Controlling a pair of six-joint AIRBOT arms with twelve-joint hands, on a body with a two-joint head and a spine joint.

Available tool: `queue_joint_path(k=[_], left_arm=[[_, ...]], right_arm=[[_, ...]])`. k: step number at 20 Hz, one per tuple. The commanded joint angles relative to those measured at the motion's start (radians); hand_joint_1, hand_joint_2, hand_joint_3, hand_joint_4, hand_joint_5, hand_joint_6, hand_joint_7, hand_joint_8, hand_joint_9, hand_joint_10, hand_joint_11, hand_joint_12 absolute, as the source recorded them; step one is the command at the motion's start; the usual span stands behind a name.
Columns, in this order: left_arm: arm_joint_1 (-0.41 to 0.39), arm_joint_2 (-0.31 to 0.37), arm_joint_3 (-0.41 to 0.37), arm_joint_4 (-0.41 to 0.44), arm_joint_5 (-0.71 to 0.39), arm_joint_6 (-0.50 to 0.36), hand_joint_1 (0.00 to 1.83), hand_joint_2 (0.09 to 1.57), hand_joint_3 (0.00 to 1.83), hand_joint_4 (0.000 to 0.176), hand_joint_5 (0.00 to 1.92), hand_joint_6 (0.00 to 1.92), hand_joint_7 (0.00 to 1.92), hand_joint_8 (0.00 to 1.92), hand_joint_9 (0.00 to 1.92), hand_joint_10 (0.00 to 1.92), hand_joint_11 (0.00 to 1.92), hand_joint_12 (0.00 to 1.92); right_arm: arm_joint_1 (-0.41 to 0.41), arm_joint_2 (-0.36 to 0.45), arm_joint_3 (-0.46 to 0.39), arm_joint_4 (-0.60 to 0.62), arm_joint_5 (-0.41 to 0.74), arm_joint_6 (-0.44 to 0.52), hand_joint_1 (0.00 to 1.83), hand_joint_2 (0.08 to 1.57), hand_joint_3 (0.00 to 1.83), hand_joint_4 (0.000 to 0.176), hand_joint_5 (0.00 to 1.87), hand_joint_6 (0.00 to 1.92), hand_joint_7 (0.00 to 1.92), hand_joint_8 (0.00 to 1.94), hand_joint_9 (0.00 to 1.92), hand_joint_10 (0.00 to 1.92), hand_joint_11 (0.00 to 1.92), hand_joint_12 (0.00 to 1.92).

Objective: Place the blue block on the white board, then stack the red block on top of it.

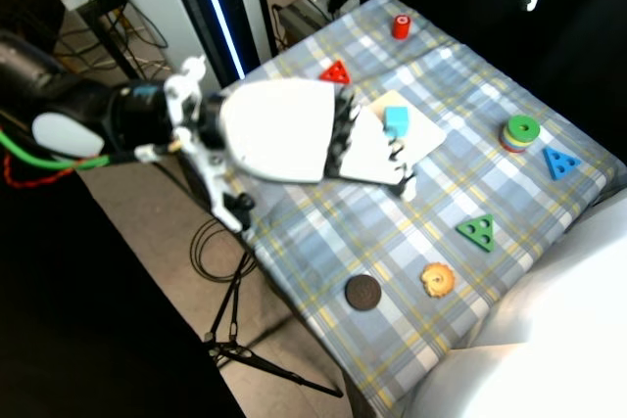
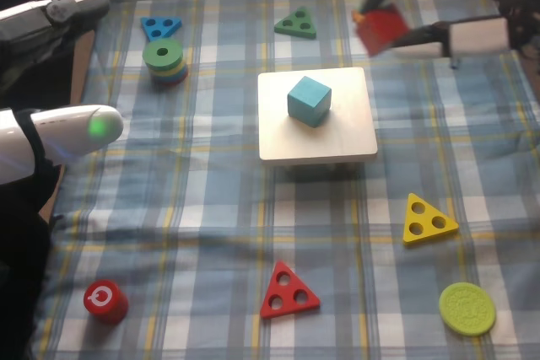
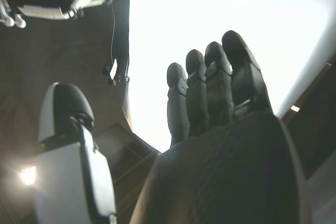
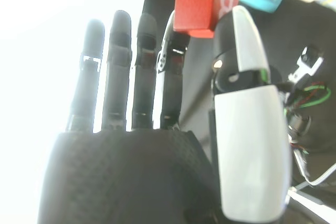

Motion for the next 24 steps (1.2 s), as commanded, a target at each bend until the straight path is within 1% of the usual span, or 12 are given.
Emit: queue_joint_path(k=[1,4,5,6,7,8,9,11,18,22,23,24], left_arm=[[-0.006,0.001,0.006,-0.002,-0.124,-0.011,0.9,0.9,0.0,0.04,0.4,0.0,0.31,0.0,0.2,0.0,0.0,0.5],[-0.005,0.001,0.008,-0.002,-0.123,-0.011,0.91,0.9,0.0,0.034,0.41,0.0,0.32,0.0,0.21,0.0,0.0,0.5],[-0.005,0.001,0.008,-0.002,-0.122,-0.011,0.91,0.9,0.0,0.027,0.41,0.0,0.32,0.0,0.21,0.0,0.0,0.49],[-0.005,0.001,0.009,-0.002,-0.119,-0.011,0.91,0.9,0.0,0.023,0.42,0.01,0.32,0.0,0.21,0.0,0.0,0.49],[-0.005,0.001,0.009,-0.002,-0.118,-0.011,0.91,0.9,0.0,0.022,0.42,0.01,0.32,0.0,0.21,0.0,0.0,0.49],[-0.005,0.001,0.009,-0.002,-0.116,-0.012,0.89,0.91,0.0,0.032,0.4,0.0,0.32,0.0,0.21,0.0,0.0,0.49],[-0.005,0.002,0.011,-0.002,-0.115,-0.014,0.89,0.91,0.0,0.035,0.4,0.0,0.32,0.0,0.21,0.0,0.0,0.49],[-0.005,0.002,0.014,-0.002,-0.114,-0.02,0.9,0.91,0.0,0.035,0.4,0.0,0.32,0.0,0.21,0.0,0.0,0.47],[-0.005,0.002,0.014,0.003,-0.114,-0.025,0.87,0.91,0.0,0.035,0.42,0.0,0.33,0.0,0.21,0.0,0.0,0.48],[-0.006,0.002,0.013,0.004,-0.115,-0.028,0.85,0.91,0.0,0.026,0.43,0.0,0.33,0.0,0.22,0.0,0.0,0.5],[-0.006,0.002,0.013,0.004,-0.115,-0.028,0.85,0.91,0.0,0.033,0.44,0.0,0.33,0.0,0.22,0.0,0.0,0.5],[-0.006,0.002,0.013,0.004,-0.115,-0.029,0.86,0.91,0.0,0.031,0.43,0.0,0.33,0.0,0.22,0.0,0.0,0.5]], right_arm=[[0.017,-0.009,0.015,0.019,0.12,0.039,1.17,1.07,0.0,0.0,1.07,0.82,0.83,0.0,0.62,0.0,0.07,0.98],[0.045,-0.045,0.042,-0.015,0.139,0.091,1.13,1.06,0.0,0.0,1.09,0.8,0.85,0.0,0.64,0.0,0.01,1.03],[0.054,-0.055,0.045,-0.028,0.139,0.092,1.14,1.07,0.0,0.0,1.09,0.8,0.84,0.0,0.66,0.01,0.14,1.07],[0.058,-0.063,0.046,-0.038,0.139,0.095,1.15,1.07,0.0,0.0,1.09,0.8,0.83,0.0,0.69,0.01,0.31,1.0],[0.06,-0.069,0.048,-0.046,0.139,0.098,1.15,1.06,0.0,0.0,1.1,0.78,0.84,0.0,0.71,0.01,0.35,0.95],[0.062,-0.08,0.051,-0.058,0.139,0.106,1.14,1.06,0.0,0.0,1.1,0.78,0.84,0.0,0.71,0.0,0.28,0.97],[0.062,-0.089,0.055,-0.07,0.139,0.119,1.13,1.07,0.0,0.0,1.08,0.81,0.82,0.0,0.67,0.0,0.13,1.05],[0.062,-0.104,0.064,-0.09,0.139,0.141,1.12,1.07,0.0,0.0,1.08,0.82,0.82,0.0,0.65,0.0,0.01,1.14],[0.06,-0.137,0.08,-0.123,0.11,0.173,1.17,1.08,0.0,0.0,1.05,0.85,0.79,0.0,0.64,0.0,0.07,1.02],[0.051,-0.145,0.09,-0.138,0.081,0.185,1.17,1.09,0.0,0.0,1.04,0.88,0.79,0.0,0.6,0.0,0.01,1.07],[0.05,-0.145,0.093,-0.138,0.073,0.185,1.17,1.09,0.0,0.0,1.03,0.89,0.78,0.0,0.58,0.0,0.0,1.06],[0.049,-0.145,0.094,-0.138,0.066,0.185,1.17,1.09,0.0,0.0,1.03,0.89,0.78,0.0,0.58,0.0,0.0,1.05]])
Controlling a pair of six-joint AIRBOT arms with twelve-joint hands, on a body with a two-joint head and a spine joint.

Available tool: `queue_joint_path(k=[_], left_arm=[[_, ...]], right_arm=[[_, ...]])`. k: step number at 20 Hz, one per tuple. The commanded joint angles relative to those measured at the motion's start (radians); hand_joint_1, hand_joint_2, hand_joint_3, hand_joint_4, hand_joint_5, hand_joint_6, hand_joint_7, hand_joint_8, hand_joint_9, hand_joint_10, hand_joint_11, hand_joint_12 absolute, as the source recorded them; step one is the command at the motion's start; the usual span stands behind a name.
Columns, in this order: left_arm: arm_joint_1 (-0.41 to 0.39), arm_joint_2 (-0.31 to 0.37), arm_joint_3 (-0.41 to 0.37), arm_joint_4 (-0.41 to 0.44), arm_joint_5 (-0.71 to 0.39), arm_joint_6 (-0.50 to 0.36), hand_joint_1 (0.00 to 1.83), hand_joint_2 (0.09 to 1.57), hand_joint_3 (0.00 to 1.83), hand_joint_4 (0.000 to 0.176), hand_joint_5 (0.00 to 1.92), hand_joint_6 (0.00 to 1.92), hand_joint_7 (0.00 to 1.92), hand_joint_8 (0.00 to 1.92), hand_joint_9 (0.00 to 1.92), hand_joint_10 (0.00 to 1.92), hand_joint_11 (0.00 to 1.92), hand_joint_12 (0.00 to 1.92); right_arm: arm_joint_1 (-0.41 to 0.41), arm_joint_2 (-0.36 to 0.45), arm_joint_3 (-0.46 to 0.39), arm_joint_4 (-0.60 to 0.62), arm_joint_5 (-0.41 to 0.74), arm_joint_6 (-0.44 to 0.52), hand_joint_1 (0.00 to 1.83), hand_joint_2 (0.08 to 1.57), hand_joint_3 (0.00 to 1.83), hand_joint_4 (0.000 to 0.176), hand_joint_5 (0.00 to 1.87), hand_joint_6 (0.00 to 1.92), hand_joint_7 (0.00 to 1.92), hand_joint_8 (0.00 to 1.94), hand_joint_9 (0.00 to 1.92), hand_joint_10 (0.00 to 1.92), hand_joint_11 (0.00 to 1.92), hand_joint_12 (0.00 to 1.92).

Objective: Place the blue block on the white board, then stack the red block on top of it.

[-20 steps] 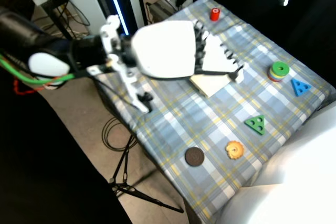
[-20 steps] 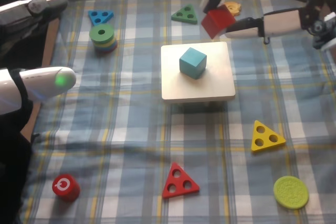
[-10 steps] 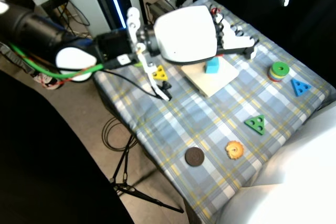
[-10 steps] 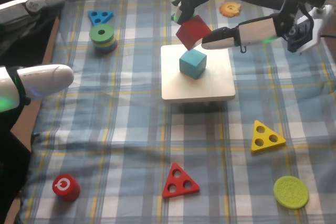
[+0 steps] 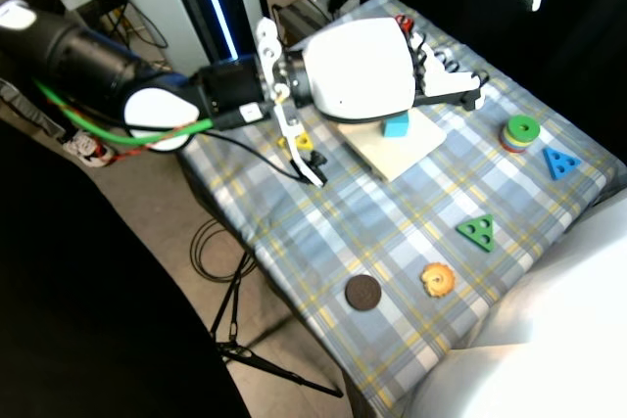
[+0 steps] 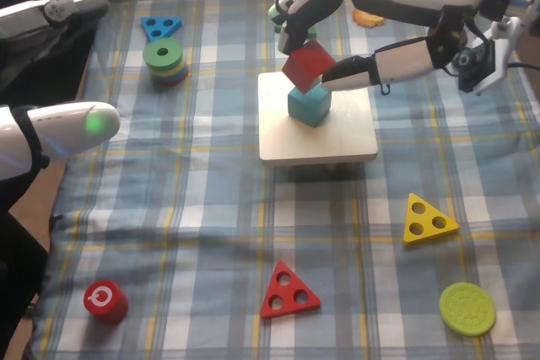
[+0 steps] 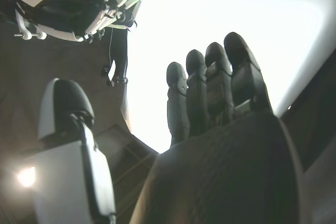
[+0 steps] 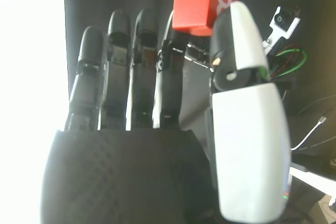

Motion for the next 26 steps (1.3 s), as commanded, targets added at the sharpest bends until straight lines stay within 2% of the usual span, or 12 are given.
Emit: queue_joint_path(k=[1,3,6,9,13,17,18,19,21,23,24,26], left_arm=[[-0.006,0.002,0.003,0.0,-0.119,-0.014,0.86,0.91,0.0,0.034,0.43,0.0,0.33,0.0,0.22,0.0,0.0,0.5],[-0.005,0.002,0.002,0.0,-0.119,-0.015,0.86,0.91,0.0,0.019,0.44,0.0,0.32,0.0,0.22,0.0,0.0,0.5],[-0.005,0.002,0.002,0.0,-0.12,-0.015,0.87,0.91,0.0,0.021,0.44,0.0,0.32,0.0,0.21,0.0,0.0,0.48],[-0.005,0.001,0.002,0.0,-0.12,-0.015,0.84,0.91,0.0,0.019,0.45,0.0,0.33,0.0,0.22,0.0,0.0,0.52],[-0.005,0.001,0.002,0.0,-0.12,-0.015,0.84,0.91,0.0,0.015,0.44,0.0,0.33,0.0,0.22,0.0,0.0,0.51],[-0.006,0.0,0.002,0.0,-0.12,-0.015,0.83,0.91,0.0,0.008,0.44,0.0,0.32,0.0,0.22,0.0,0.0,0.51],[-0.006,0.0,0.002,0.0,-0.12,-0.015,0.83,0.91,0.0,0.008,0.44,0.0,0.32,0.0,0.22,0.0,0.0,0.51],[-0.006,0.0,0.002,0.0,-0.12,-0.015,0.83,0.91,0.0,0.016,0.44,0.0,0.32,0.0,0.22,0.0,0.0,0.51],[-0.005,0.0,0.002,0.0,-0.121,-0.015,0.84,0.91,0.0,0.011,0.44,0.0,0.33,0.0,0.22,0.0,0.0,0.51],[-0.005,0.0,0.002,0.0,-0.121,-0.015,0.84,0.91,0.0,0.012,0.44,0.0,0.32,0.0,0.2,0.0,0.0,0.47],[-0.005,0.0,0.002,-0.001,-0.12,-0.015,0.85,0.9,0.0,0.018,0.44,0.0,0.32,0.0,0.21,0.0,0.0,0.49],[-0.005,-0.001,0.002,-0.001,-0.12,-0.016,0.85,0.91,0.0,0.019,0.44,0.0,0.32,0.0,0.21,0.0,0.0,0.49]], right_arm=[[0.003,-0.002,0.005,0.048,0.078,0.007,1.17,1.09,0.0,0.0,1.03,0.89,0.78,0.0,0.59,0.01,0.0,1.06],[0.001,-0.002,0.007,0.047,0.065,0.007,1.16,1.09,0.0,0.0,1.03,0.9,0.77,0.0,0.59,0.0,0.0,1.01],[-0.002,-0.002,0.007,0.043,0.062,0.016,1.17,1.09,0.0,0.0,1.03,0.89,0.79,0.0,0.61,0.0,0.0,1.04],[-0.002,-0.001,0.007,0.033,0.059,0.024,1.17,1.09,0.0,0.0,1.03,0.89,0.81,0.0,0.62,0.0,0.0,0.92],[-0.003,-0.001,0.006,0.023,0.058,0.034,1.17,1.1,0.0,0.0,1.01,0.91,0.82,0.0,0.64,0.01,0.03,1.0],[-0.003,-0.001,0.005,0.009,0.058,0.043,1.16,1.1,0.0,0.0,1.0,0.93,0.81,0.0,0.64,0.0,0.12,0.88],[-0.003,-0.001,0.005,0.009,0.058,0.043,1.16,1.1,0.0,0.0,1.0,0.93,0.81,0.0,0.64,0.0,0.12,0.88],[-0.003,-0.001,0.005,0.009,0.058,0.045,1.16,1.1,0.0,0.0,1.0,0.93,0.81,0.0,0.64,0.0,0.13,0.87],[-0.004,-0.001,0.005,0.009,0.057,0.046,1.17,1.1,0.0,0.0,1.01,0.92,0.8,0.0,0.63,0.0,0.11,0.88],[-0.004,-0.001,0.005,0.006,0.057,0.046,1.17,1.1,0.0,0.0,1.02,0.91,0.8,0.0,0.62,0.0,0.09,0.88],[-0.004,-0.001,0.005,0.005,0.057,0.047,1.17,1.09,0.0,0.0,1.02,0.9,0.8,0.0,0.61,0.0,0.06,0.9],[-0.004,-0.001,0.005,0.002,0.057,0.048,1.14,1.11,0.0,0.0,0.99,0.96,0.79,0.0,0.62,0.0,0.08,0.94]])
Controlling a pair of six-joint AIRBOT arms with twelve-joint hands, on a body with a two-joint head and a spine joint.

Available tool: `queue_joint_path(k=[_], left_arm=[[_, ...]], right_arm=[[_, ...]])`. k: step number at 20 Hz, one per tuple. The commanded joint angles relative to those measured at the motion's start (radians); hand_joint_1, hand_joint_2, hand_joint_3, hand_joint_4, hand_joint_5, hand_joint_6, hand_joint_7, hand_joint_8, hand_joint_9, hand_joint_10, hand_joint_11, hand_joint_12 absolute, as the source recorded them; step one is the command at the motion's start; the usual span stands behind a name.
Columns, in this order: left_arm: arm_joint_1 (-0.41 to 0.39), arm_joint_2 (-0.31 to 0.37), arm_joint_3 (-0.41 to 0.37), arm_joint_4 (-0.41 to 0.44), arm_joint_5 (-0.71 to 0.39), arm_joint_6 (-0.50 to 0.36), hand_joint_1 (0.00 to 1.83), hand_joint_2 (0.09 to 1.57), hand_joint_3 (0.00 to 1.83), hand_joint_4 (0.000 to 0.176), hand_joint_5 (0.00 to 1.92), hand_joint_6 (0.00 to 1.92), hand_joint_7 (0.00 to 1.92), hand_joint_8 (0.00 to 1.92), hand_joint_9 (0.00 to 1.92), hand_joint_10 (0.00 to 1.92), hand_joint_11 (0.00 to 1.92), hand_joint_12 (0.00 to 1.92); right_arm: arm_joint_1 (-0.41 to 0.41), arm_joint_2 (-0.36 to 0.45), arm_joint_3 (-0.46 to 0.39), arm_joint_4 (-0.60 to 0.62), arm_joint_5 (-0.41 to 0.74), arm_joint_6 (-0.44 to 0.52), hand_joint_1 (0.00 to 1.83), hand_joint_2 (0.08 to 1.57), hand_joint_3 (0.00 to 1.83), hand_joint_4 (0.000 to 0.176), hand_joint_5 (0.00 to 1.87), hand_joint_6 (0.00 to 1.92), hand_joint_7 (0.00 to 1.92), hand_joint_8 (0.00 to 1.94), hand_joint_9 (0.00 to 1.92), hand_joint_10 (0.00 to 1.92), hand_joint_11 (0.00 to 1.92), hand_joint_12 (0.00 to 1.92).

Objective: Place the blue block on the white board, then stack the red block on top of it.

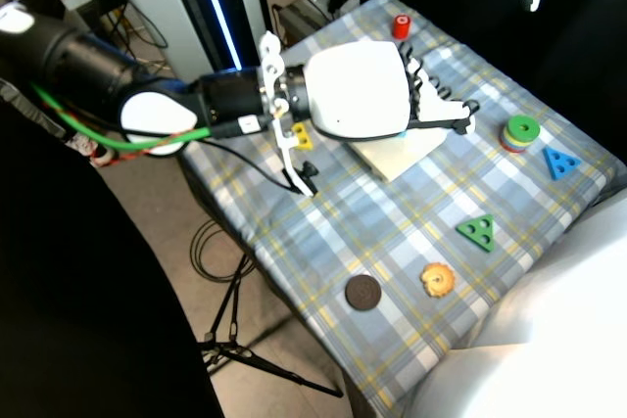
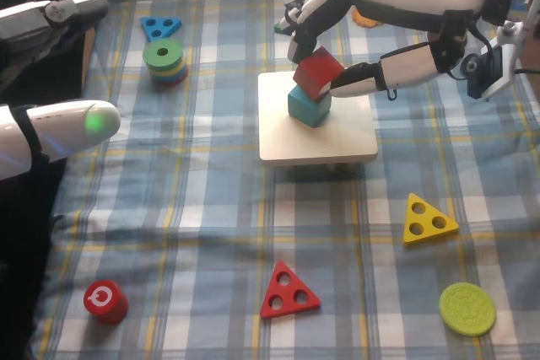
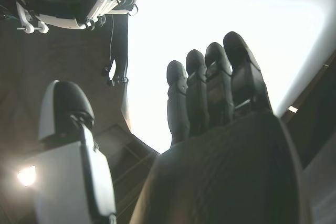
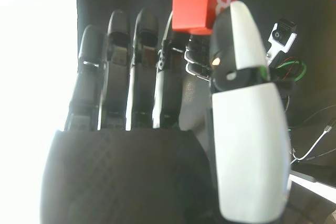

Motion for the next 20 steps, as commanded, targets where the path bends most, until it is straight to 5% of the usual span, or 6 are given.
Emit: queue_joint_path(k=[1,2,4,15,18,20], left_arm=[[-0.005,-0.001,0.002,-0.001,-0.12,-0.016,0.85,0.91,0.0,0.017,0.44,0.0,0.32,0.0,0.22,0.0,0.0,0.51],[-0.005,-0.001,0.002,-0.001,-0.12,-0.016,0.85,0.91,0.0,0.014,0.44,0.0,0.32,0.0,0.22,0.0,0.0,0.51],[-0.005,-0.001,0.002,-0.001,-0.121,-0.016,0.85,0.91,0.0,0.016,0.44,0.0,0.32,0.0,0.21,0.0,0.0,0.49],[-0.005,-0.002,0.003,-0.003,-0.123,-0.022,0.85,0.9,0.0,0.013,0.44,0.0,0.32,0.0,0.22,0.0,0.0,0.53],[-0.005,-0.002,0.005,-0.006,-0.129,-0.025,0.85,0.9,0.0,0.026,0.41,0.0,0.32,0.0,0.23,0.0,0.0,0.57],[-0.005,-0.001,0.005,-0.009,-0.147,-0.025,0.83,0.9,0.0,0.039,0.39,0.0,0.32,0.0,0.23,0.0,0.0,0.57]], right_arm=[[0.004,-0.001,-0.001,0.035,0.092,0.004,1.12,1.12,0.0,0.0,0.96,1.0,0.77,0.0,0.62,0.0,0.09,0.94],[0.004,-0.001,-0.001,0.035,0.092,0.004,1.11,1.06,0.0,0.0,0.83,0.41,0.75,0.01,0.62,0.01,0.1,0.94],[0.004,-0.001,-0.001,0.035,0.092,0.004,1.1,1.03,0.0,0.0,0.87,0.05,0.74,0.0,0.65,0.01,0.11,1.01],[0.004,-0.001,-0.006,0.04,0.095,0.007,0.99,0.96,0.0,0.0,0.54,0.0,0.5,0.0,0.48,0.0,0.0,1.06],[0.004,0.035,-0.027,0.089,0.154,0.007,0.92,0.9,0.0,0.117,0.02,0.0,0.11,0.01,0.13,0.01,0.0,0.48],[0.0,0.07,-0.039,0.126,0.2,0.006,0.89,0.89,0.0,0.144,0.0,0.0,0.01,0.0,0.01,0.0,0.0,0.22]])
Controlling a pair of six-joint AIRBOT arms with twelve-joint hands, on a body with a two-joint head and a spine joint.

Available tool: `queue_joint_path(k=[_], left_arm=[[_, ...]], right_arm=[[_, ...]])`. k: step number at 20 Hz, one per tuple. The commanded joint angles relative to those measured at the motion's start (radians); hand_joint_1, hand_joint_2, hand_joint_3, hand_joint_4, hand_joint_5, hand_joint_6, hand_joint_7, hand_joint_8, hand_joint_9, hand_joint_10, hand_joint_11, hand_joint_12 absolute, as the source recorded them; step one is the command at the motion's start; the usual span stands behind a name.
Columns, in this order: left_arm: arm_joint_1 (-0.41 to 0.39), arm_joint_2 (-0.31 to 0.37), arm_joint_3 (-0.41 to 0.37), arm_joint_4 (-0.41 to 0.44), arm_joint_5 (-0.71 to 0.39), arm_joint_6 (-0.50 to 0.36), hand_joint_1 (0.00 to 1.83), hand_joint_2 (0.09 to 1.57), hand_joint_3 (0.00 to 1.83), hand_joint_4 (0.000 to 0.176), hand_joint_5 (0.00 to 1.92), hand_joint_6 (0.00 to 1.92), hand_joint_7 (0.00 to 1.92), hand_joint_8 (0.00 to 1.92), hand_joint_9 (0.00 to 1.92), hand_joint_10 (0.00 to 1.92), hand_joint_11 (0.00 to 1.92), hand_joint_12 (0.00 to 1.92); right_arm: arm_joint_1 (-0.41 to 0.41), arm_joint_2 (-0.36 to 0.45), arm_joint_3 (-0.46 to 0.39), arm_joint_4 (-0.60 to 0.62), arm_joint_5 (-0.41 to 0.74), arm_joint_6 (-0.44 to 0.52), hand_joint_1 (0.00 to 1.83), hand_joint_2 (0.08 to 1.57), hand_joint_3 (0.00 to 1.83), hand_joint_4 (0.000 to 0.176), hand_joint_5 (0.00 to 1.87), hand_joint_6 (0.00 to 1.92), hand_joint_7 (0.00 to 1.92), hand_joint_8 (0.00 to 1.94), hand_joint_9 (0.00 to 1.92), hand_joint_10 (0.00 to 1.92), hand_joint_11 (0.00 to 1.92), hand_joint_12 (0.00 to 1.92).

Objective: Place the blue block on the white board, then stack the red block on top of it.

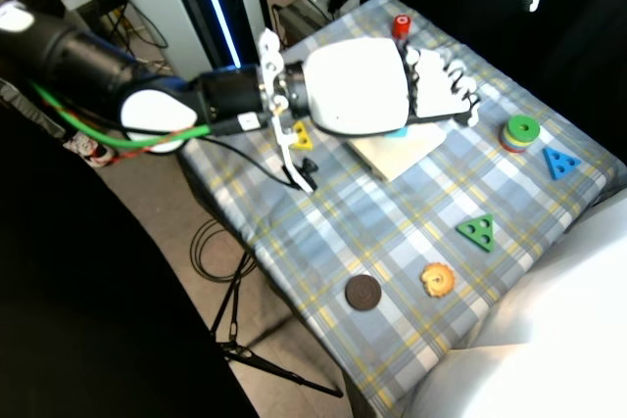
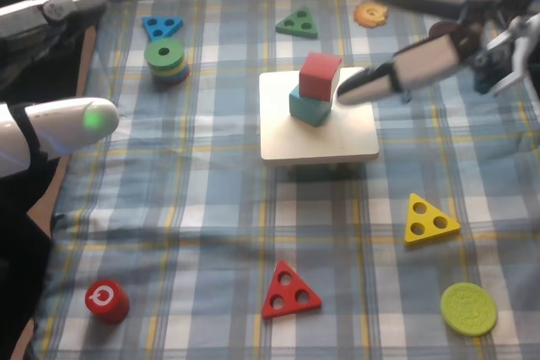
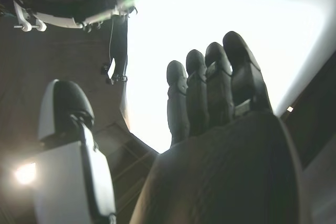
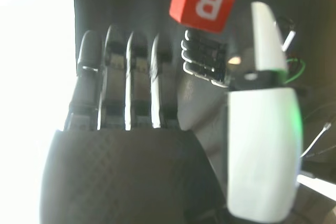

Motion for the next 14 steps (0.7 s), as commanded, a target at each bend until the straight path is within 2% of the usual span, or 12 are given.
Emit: queue_joint_path(k=[1,3,4,5,6,7,8,10,11,12,13,14], left_arm=[[-0.005,0.0,0.006,-0.003,-0.15,-0.016,0.81,0.91,0.0,0.055,0.38,0.0,0.31,0.0,0.22,0.0,0.0,0.54],[-0.005,-0.001,0.014,0.0,-0.193,-0.047,0.79,0.91,0.0,0.069,0.35,0.0,0.29,0.0,0.22,0.0,0.0,0.53],[-0.005,-0.003,0.021,0.004,-0.22,-0.07,0.78,0.92,0.0,0.07,0.33,0.0,0.28,0.0,0.21,0.0,0.0,0.49],[-0.005,-0.003,0.027,0.008,-0.247,-0.089,0.74,0.95,0.01,0.044,0.33,0.0,0.29,0.01,0.23,0.01,0.0,0.48],[-0.006,-0.001,0.029,0.011,-0.261,-0.091,0.71,0.96,0.02,0.042,0.33,0.0,0.32,0.01,0.23,0.01,0.0,0.47],[-0.007,0.001,0.031,0.018,-0.279,-0.097,0.62,1.05,0.01,0.04,0.28,0.0,0.39,0.01,0.27,0.0,0.0,0.62],[-0.008,0.003,0.034,0.027,-0.307,-0.116,0.46,1.07,0.0,0.036,0.25,0.0,0.43,0.0,0.35,0.01,0.0,0.8],[-0.009,0.0,0.056,0.048,-0.411,-0.214,0.25,1.21,0.0,0.005,0.12,0.0,0.42,0.0,0.45,0.01,0.05,0.9],[-0.01,-0.01,0.067,0.049,-0.459,-0.251,0.18,1.32,0.01,0.0,0.27,0.01,0.38,0.0,0.43,0.0,0.05,0.79],[-0.011,-0.026,0.078,0.052,-0.505,-0.285,0.19,1.38,0.0,0.0,0.39,0.01,0.34,0.0,0.39,0.0,0.05,0.71],[-0.016,-0.04,0.084,0.053,-0.523,-0.301,0.29,1.37,0.0,0.024,0.46,0.01,0.35,0.0,0.37,0.0,0.04,0.64],[-0.053,-0.063,0.096,0.079,-0.524,-0.31,0.41,1.3,0.0,0.011,0.66,0.44,0.3,0.0,0.25,0.0,0.0,0.52]], right_arm=[[-0.004,0.016,-0.007,0.077,0.13,-0.002,0.88,0.88,0.0,0.161,0.0,0.0,0.0,0.0,0.0,0.0,0.0,0.2],[-0.054,0.069,-0.041,0.181,0.213,-0.054,0.84,0.87,0.0,0.142,0.0,0.0,0.0,0.0,0.0,0.0,0.0,0.14],[-0.089,0.098,-0.063,0.242,0.259,-0.085,0.78,0.86,0.0,0.162,0.0,0.0,0.0,0.0,0.01,0.0,0.0,0.04],[-0.14,0.133,-0.093,0.326,0.337,-0.126,0.66,0.9,0.01,0.133,0.0,0.0,0.01,0.0,0.03,0.01,0.0,0.01],[-0.175,0.151,-0.113,0.38,0.392,-0.155,0.58,0.95,0.01,0.135,0.0,0.0,0.02,0.0,0.03,0.01,0.0,0.0],[-0.221,0.166,-0.139,0.439,0.46,-0.196,0.51,1.06,0.01,0.106,0.03,0.0,0.13,0.01,0.11,0.02,0.06,0.03],[-0.26,0.179,-0.161,0.487,0.524,-0.22,0.57,1.19,0.01,0.053,0.1,0.01,0.22,0.01,0.24,0.03,0.15,0.09],[-0.357,0.206,-0.222,0.6,0.697,-0.291,0.49,1.24,0.0,0.009,0.2,0.01,0.41,0.01,0.45,0.01,0.2,0.42],[-0.389,0.216,-0.243,0.632,0.771,-0.318,0.66,1.24,0.0,0.008,0.26,0.0,0.51,0.01,0.55,0.01,0.26,0.51],[-0.422,0.222,-0.261,0.656,0.834,-0.339,0.77,1.18,0.0,0.032,0.32,0.0,0.59,0.0,0.62,0.01,0.3,0.59],[-0.448,0.225,-0.275,0.671,0.888,-0.363,0.77,1.23,0.01,0.004,0.19,0.0,0.54,0.0,0.62,0.0,0.22,0.84],[-0.464,0.244,-0.32,0.677,0.948,-0.445,0.82,1.26,0.0,0.043,0.24,0.01,0.33,0.0,0.45,0.0,0.02,0.81]])
